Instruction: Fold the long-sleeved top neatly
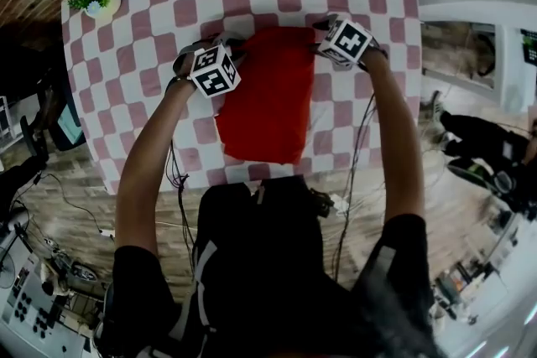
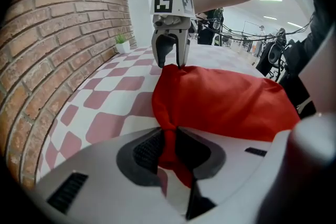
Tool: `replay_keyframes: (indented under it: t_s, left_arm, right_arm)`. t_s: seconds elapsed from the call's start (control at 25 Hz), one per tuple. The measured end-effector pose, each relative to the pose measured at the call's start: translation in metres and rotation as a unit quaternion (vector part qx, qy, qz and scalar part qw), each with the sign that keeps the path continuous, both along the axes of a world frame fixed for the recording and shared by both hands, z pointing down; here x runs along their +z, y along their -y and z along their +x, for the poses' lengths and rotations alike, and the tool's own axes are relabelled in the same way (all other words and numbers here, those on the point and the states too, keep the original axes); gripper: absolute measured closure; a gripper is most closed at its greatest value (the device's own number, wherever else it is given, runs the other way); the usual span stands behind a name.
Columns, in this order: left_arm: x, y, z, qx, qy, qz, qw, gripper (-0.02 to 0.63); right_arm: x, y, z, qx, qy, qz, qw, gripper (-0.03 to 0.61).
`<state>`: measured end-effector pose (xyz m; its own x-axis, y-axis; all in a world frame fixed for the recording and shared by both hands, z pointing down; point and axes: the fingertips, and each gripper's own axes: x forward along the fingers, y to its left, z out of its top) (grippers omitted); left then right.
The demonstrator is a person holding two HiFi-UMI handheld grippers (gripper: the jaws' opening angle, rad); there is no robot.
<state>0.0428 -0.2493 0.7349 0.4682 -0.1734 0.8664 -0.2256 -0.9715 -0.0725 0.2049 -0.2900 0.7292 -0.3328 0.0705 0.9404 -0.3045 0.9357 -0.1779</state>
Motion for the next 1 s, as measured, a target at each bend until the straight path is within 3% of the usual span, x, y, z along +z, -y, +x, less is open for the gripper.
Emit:
replay_keyframes:
  t_s: [0.28,0.48,0.8,1.0]
  left_arm:
    - [0.0,0.001,0.0,-0.005,-0.009,0.001,0.9999,0.529]
    - [0.0,0.001,0.0,-0.005,-0.007,0.005,0.9999,0.529]
    - [-0.008,-0.008,-0.01,-0.008,0.004,0.019,0.9998,0.535]
    - [-0.029,-0.008,-0.012,-0.007,-0.009,0.059,0.9982,0.535]
  right_arm:
    - [0.005,-0.018,-0.011,-0.044,-0.019,-0.034,0.998,0.348]
    - [0.006,-0.024,-0.011,-0.047,-0.017,-0.039,0.998,0.477]
    - [-0.013,-0.031,-0.014,-0.023,-0.012,0.002,1.0,0.497]
    - [-0.037,-0.035,-0.013,-0.006,-0.01,0.062,0.998,0.497]
